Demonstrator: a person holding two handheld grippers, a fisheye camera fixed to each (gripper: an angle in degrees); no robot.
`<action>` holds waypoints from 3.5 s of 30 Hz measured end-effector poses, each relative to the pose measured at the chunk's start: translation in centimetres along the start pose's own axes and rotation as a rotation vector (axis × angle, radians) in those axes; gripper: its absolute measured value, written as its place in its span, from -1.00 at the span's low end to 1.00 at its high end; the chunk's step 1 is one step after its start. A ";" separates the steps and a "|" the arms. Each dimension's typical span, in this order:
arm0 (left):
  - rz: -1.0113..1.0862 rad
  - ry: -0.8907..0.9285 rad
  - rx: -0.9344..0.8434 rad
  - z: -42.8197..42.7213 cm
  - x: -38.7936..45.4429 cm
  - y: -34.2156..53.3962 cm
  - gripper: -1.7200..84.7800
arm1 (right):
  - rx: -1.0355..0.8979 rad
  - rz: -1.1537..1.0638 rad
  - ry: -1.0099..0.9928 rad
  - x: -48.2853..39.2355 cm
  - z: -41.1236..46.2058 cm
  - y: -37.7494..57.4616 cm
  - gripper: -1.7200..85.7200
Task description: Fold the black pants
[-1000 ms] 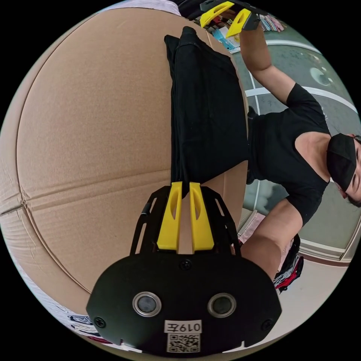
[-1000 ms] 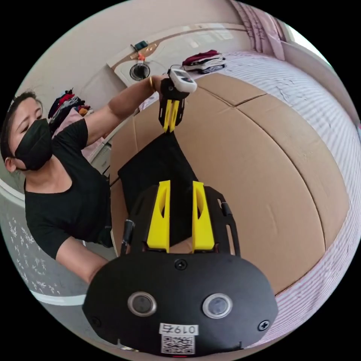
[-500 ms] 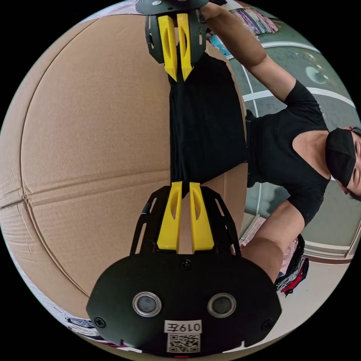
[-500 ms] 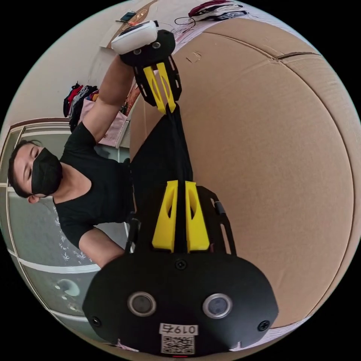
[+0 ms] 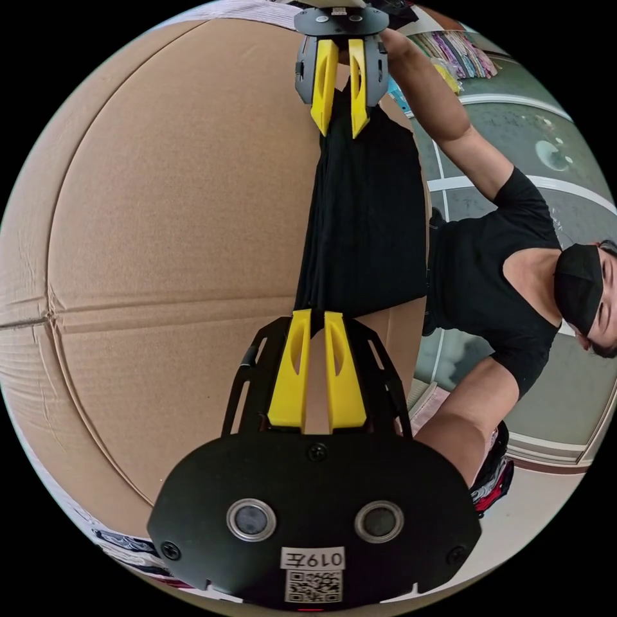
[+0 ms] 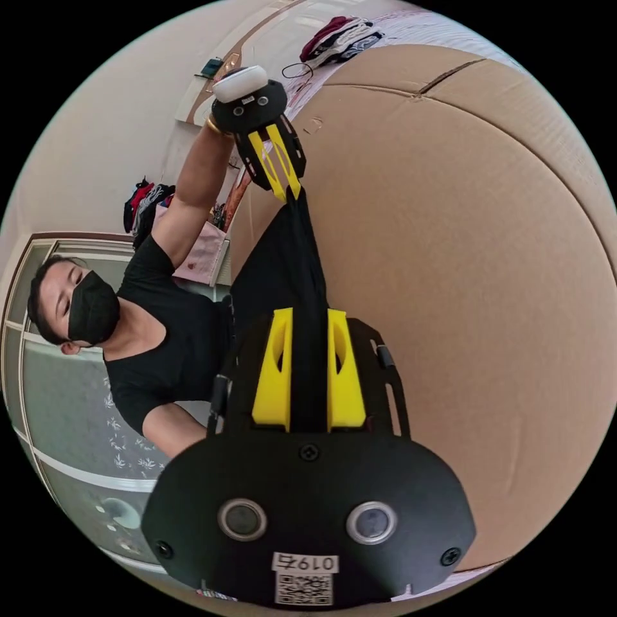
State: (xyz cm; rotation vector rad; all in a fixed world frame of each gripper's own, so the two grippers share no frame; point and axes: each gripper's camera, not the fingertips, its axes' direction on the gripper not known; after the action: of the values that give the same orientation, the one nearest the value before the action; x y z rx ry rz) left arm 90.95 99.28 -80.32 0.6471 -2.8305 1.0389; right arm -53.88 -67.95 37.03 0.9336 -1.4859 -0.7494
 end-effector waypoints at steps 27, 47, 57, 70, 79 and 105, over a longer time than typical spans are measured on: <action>-0.088 0.113 0.725 -0.5 12.0 24.0 -0.92 | 0.508 0.091 -0.020 -20.7 -21.2 14.8 -0.80; 0.097 -0.519 1.427 27.7 58.3 25.0 -0.89 | 1.115 0.139 0.676 -68.2 -4.0 26.4 -0.86; -0.232 -1.083 1.082 35.9 70.8 15.2 -0.90 | 0.585 -0.009 1.581 -82.5 19.1 11.4 -0.89; -0.315 -1.302 0.717 45.5 77.1 6.7 -0.80 | 0.118 -0.162 1.805 -83.6 39.3 1.5 -0.82; -0.319 -1.369 0.555 48.1 80.4 2.3 -0.77 | 0.116 -0.109 1.803 -84.3 45.9 1.0 -0.82; -0.381 -1.559 0.127 53.4 84.8 -12.1 -0.91 | 0.134 -0.105 1.815 -83.3 57.5 10.3 -0.84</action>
State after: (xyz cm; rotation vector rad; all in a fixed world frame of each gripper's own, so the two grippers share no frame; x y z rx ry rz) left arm 23.31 26.36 -97.77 2.8751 -3.2076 0.7166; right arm -111.20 6.95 -1.19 1.1919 0.1399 0.2744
